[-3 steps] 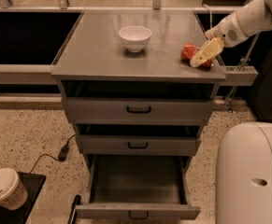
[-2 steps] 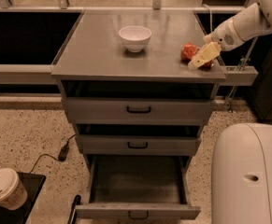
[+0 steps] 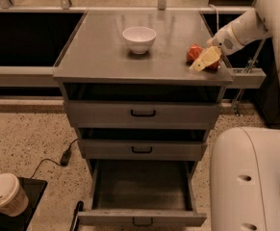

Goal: Place coke can into bottom drawer

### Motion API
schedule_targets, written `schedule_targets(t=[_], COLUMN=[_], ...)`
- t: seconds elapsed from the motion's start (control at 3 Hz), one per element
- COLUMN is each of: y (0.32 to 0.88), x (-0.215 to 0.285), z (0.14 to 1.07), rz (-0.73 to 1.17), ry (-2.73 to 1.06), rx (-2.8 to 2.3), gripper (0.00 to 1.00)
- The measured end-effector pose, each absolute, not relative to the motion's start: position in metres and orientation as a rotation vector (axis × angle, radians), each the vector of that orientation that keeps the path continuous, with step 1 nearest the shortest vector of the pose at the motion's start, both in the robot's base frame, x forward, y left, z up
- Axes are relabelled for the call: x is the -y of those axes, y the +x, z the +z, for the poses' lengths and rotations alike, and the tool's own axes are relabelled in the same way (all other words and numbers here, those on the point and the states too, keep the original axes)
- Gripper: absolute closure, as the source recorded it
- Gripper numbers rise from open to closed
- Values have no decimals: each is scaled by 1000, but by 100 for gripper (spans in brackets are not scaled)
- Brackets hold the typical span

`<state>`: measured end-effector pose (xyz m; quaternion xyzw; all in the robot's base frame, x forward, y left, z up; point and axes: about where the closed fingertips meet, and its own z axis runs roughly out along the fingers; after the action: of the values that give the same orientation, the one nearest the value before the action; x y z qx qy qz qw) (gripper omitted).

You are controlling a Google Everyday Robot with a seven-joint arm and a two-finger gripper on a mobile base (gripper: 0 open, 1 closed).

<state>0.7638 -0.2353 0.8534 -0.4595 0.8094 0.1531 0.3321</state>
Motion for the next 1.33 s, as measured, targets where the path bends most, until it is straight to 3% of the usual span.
schedule_targets(t=[0.33, 1.33], y=[764, 764], x=[235, 235], z=[853, 853], rz=[400, 400], ry=[-1201, -1201], rx=[-2115, -2115], gripper=[19, 89])
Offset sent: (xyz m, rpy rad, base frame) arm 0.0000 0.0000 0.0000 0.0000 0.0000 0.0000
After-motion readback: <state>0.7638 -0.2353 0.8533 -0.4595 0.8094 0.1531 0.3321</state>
